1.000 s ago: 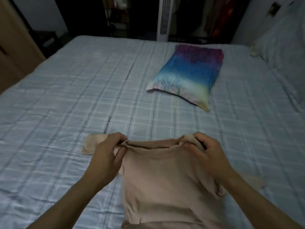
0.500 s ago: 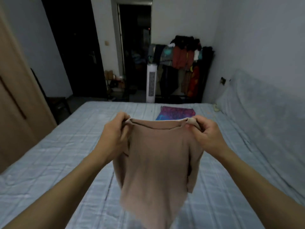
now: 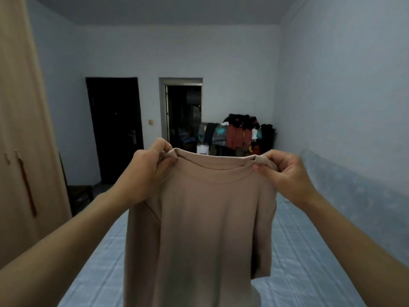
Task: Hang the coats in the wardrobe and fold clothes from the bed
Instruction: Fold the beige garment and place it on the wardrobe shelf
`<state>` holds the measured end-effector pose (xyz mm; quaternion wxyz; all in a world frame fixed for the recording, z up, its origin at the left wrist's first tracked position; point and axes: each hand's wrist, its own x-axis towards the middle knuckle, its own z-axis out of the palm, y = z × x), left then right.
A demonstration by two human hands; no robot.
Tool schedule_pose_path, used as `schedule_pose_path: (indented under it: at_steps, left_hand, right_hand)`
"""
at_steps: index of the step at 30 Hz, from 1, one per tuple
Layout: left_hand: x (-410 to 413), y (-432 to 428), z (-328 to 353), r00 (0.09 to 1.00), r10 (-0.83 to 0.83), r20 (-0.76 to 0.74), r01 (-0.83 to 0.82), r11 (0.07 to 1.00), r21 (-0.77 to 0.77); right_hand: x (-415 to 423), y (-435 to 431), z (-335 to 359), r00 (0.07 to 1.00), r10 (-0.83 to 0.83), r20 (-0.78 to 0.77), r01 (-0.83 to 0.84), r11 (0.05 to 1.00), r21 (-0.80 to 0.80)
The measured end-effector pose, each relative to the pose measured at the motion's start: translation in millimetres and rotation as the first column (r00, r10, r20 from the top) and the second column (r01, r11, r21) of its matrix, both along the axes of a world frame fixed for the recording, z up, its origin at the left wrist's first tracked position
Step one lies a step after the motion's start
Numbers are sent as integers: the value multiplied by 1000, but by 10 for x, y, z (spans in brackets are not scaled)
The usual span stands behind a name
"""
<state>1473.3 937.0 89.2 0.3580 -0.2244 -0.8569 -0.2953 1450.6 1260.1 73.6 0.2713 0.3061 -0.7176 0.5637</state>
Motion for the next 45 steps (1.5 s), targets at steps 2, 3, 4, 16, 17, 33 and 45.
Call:
schedule_pose_path:
  at_steps: [2, 3, 4, 16, 17, 33, 45]
  left_hand:
    - [33, 48, 149, 999, 2, -35, -4, 999, -47]
    - [45, 71, 214, 999, 0, -54, -3, 998, -68]
    - [49, 93, 269, 998, -1, -69, -5, 996, -87]
    - [-55, 383, 293, 997, 10, 80, -13, 999, 42]
    - [-55, 400, 304, 993, -8, 118, -1, 997, 72]
    - [-225, 1372, -165, 925, -66, 375, -197, 760, 619]
    - [79, 1743, -316, 967, -89, 239, -29, 893, 448]
  right_hand:
    - [21, 108, 140, 1000, 2, -25, -2, 1000, 15]
    - [17, 164, 202, 999, -6, -39, 7, 1000, 30]
    - [0, 220, 257, 998, -19, -55, 21, 999, 47]
    - [-299, 428, 250, 999, 42, 34, -47, 987, 151]
    - [-309, 441, 237, 999, 39, 38, -45, 984, 170]
    - [-301, -39, -228, 924, -237, 301, 242, 970, 20]
    - [-89, -177, -258, 960, -91, 265, 111, 992, -61]
